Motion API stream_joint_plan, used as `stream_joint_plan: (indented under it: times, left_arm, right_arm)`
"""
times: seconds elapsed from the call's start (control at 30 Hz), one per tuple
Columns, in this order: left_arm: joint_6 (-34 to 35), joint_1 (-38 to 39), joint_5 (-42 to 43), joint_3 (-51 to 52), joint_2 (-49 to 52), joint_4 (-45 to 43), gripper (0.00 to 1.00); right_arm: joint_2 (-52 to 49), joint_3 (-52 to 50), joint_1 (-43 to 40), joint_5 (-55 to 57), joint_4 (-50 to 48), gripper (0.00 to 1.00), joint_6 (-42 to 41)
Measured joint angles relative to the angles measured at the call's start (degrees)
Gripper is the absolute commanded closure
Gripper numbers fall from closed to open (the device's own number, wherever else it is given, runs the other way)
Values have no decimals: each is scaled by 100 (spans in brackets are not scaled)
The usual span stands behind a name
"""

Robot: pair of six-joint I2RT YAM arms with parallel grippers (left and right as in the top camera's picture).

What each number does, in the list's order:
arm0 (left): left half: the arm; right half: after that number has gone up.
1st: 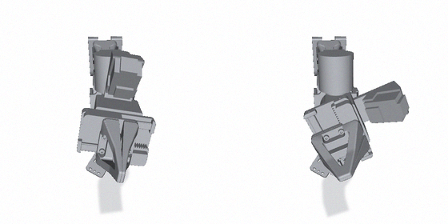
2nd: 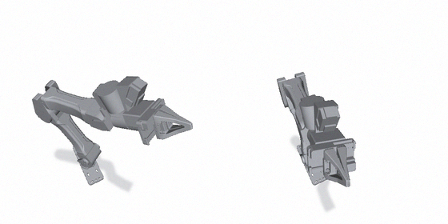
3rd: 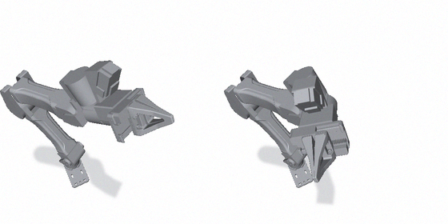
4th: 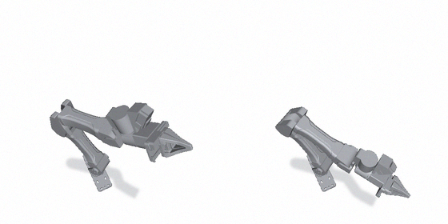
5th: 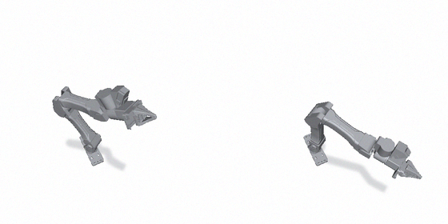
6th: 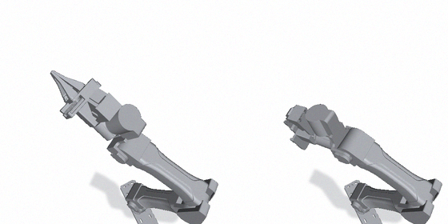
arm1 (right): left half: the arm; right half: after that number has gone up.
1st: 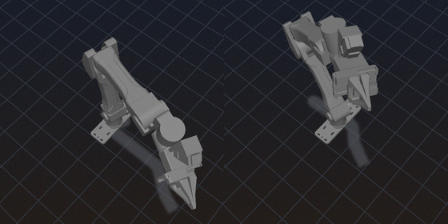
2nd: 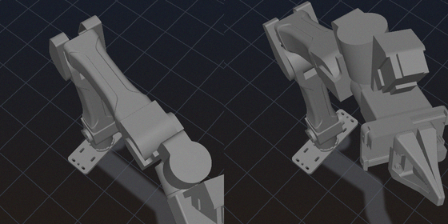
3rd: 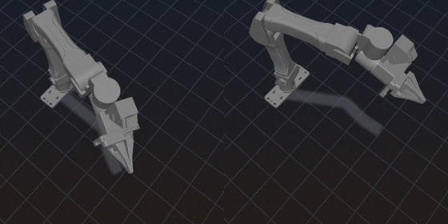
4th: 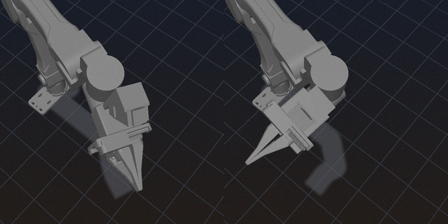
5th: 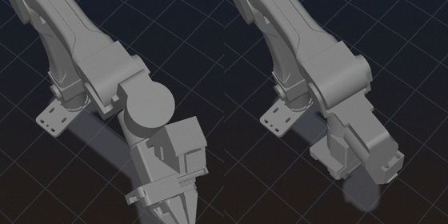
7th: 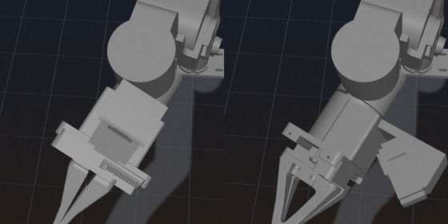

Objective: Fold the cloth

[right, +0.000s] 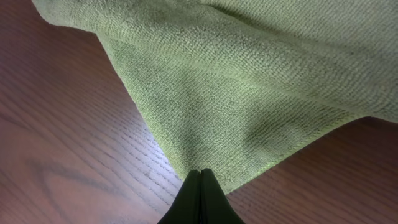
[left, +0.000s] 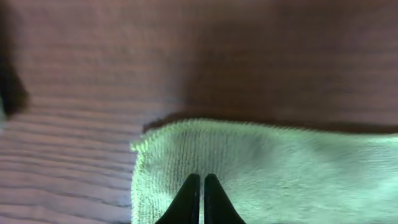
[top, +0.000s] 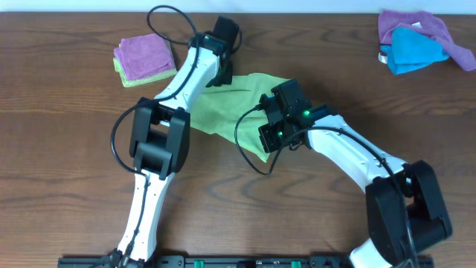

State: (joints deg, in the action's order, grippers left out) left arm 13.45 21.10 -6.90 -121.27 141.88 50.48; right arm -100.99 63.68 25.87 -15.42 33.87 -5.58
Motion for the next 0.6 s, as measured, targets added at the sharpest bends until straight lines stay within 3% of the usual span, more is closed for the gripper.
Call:
stream_joint_plan:
  times: [0.6]
  left_arm:
    - [-2, 2, -20, 197, -2, -164, 94]
  right_arm:
    - [-658, -9, 70, 155, -162, 99, 0]
